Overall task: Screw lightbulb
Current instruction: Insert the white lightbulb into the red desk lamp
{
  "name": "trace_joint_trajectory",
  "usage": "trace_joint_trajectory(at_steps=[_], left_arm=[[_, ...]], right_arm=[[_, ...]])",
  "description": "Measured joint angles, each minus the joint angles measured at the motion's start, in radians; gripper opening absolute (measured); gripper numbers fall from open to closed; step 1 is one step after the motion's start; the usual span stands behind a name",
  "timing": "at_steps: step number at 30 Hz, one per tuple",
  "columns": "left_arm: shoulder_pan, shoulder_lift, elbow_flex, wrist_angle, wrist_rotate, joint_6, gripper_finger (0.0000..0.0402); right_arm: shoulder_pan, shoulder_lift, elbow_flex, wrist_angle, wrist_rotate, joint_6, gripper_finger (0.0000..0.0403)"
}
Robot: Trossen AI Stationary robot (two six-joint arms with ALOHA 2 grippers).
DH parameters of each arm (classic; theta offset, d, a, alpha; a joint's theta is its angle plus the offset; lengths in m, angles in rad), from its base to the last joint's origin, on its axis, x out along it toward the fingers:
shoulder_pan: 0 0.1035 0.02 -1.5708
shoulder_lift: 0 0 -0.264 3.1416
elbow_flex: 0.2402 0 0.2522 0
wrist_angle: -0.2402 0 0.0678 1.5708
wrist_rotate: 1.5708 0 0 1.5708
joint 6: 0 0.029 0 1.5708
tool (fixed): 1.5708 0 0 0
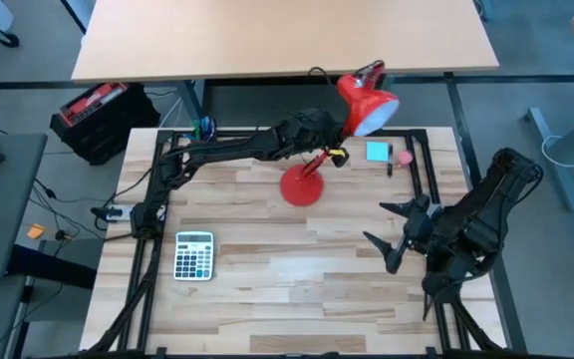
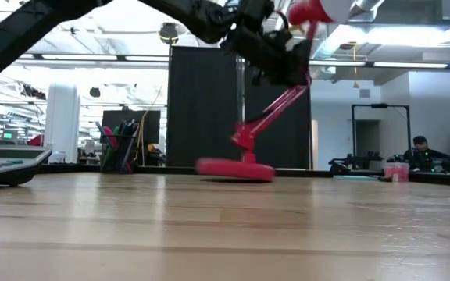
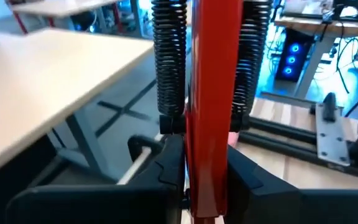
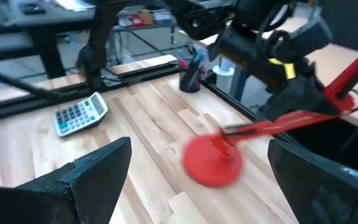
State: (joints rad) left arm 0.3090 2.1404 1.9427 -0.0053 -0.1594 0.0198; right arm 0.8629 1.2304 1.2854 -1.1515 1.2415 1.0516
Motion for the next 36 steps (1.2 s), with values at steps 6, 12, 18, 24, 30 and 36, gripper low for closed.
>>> trace_joint_trajectory(at_steps=[6, 12, 18, 24, 30, 36], left_arm=[[-0.039, -0.063, -0.006, -0.043, 0.013, 0.033, 0.0047], [-0.093, -0.138, -0.191, 0.109, -0.022, 0.058, 0.0047], [-0.09, -0.232, -0.533, 0.375, -0.039, -0.052, 0.0047], [-0.101, -0.335, -0.789, 0.613, -0.037, -0.056, 0.0047], [-0.125, -0.391, -0.826, 0.627, -0.045, -0.027, 0.0047], [-0.175, -0.429, -0.81, 0.643, 0.003, 0.035, 0.0047]], right_arm=[[0.04, 0.0, 0.0, 0.012, 0.002, -0.006, 0.0388], [0.064, 0.0, 0.0, 0.025, 0.013, -0.006, 0.0388], [0.083, 0.001, 0.0, 0.035, 0.013, -0.005, 0.0388], [0.065, 0.001, 0.0, 0.033, 0.013, -0.013, 0.0388], [-0.029, 0.001, 0.0, 0.028, 0.015, -0.039, 0.0388], [-0.073, -0.003, -0.025, -0.122, 0.203, 0.071, 0.0388]])
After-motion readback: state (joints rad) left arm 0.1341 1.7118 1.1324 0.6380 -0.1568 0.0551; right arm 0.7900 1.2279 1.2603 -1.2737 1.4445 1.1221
